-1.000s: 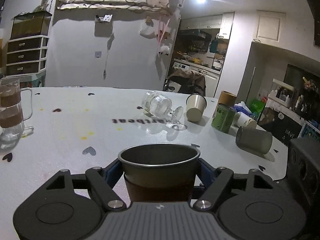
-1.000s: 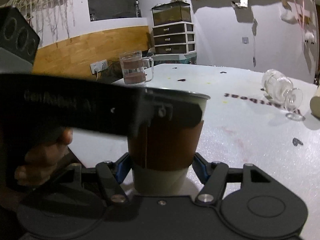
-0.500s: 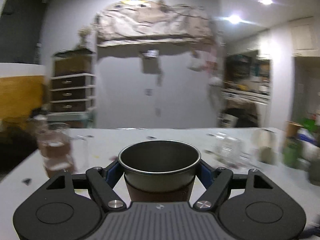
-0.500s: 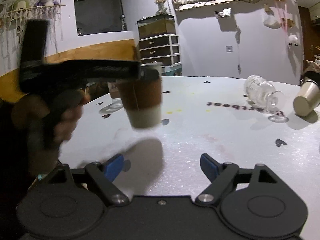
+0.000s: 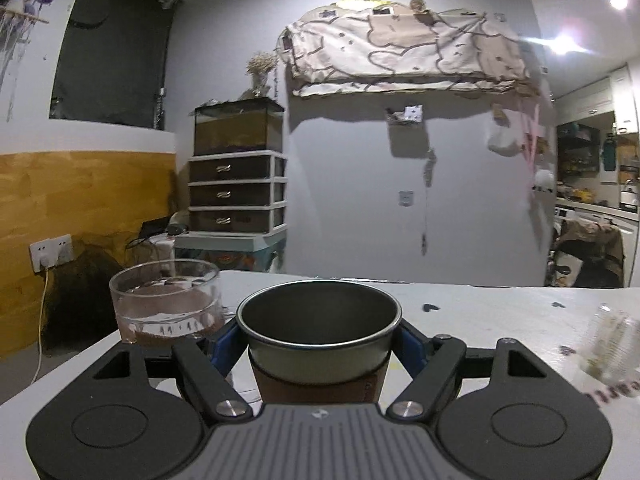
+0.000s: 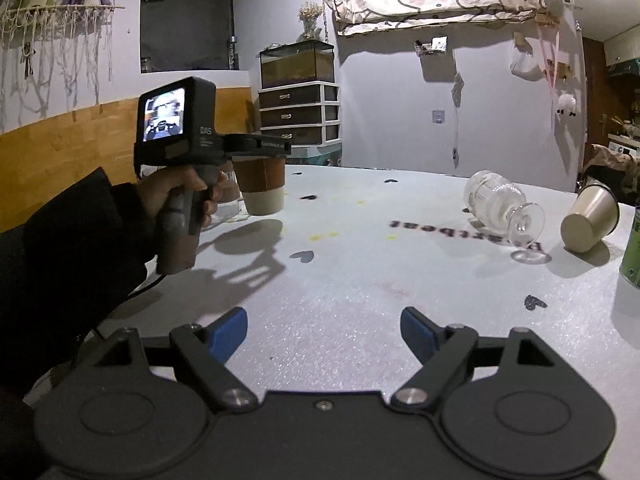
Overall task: Flip cup upright
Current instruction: 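Carry the upright cup beside the glass mug and lower it onto the table, then open the right gripper and withdraw it from the cup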
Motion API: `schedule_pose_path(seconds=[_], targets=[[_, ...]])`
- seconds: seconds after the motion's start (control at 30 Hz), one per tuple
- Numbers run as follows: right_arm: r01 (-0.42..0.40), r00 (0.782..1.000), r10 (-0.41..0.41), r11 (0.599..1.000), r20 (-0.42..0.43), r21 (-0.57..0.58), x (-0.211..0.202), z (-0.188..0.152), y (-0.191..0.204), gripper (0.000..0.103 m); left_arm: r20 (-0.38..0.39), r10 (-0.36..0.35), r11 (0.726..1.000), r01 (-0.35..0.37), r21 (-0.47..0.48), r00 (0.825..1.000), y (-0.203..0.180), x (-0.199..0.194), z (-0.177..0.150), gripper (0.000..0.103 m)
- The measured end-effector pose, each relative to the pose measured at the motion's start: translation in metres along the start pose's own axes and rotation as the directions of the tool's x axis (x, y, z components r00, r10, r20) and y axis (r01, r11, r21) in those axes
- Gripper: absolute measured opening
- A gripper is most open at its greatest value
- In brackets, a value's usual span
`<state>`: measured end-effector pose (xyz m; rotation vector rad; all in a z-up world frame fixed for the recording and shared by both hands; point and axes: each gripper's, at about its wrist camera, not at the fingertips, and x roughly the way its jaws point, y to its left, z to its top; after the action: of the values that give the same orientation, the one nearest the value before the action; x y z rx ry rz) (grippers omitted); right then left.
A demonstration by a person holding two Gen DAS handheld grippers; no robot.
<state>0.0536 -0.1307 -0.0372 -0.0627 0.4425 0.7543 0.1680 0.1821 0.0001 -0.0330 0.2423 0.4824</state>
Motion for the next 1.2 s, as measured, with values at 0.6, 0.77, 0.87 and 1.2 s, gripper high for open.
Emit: schedule_pose_path(seconds=[0.6, 0.77, 0.87, 1.2], targets=[[-0.003, 0.998, 0.002, 1.0, 0.062, 0.028, -0.001, 0.009, -0.004, 0.084, -0.084, -0.03, 0.998, 0.025, -0.058, 0.996, 0.018, -0.012, -0.005, 0.089], [-0.006, 0.994, 0.002, 1.0, 0.107, 0.029, 0.003, 0.018, -0.007, 0.089, -0.065, -0.038, 0.999, 0.036, -0.036, 0.997, 0.025, -0.052, -0.003, 0.095], [-0.003, 0.99, 0.001, 1.0, 0.138, 0.018, 0.004, 0.024, -0.008, 0.093, -0.036, -0.041, 0.999, 0.04, -0.004, 0.999, 0.026, -0.085, -0.004, 0.098], [0.016, 0.978, -0.013, 1.0, 0.207, -0.01, 0.007, 0.044, -0.011, 0.097, -0.003, -0.056, 0.998, 0.057, 0.01, 0.998, 0.032, -0.174, -0.013, 0.103]])
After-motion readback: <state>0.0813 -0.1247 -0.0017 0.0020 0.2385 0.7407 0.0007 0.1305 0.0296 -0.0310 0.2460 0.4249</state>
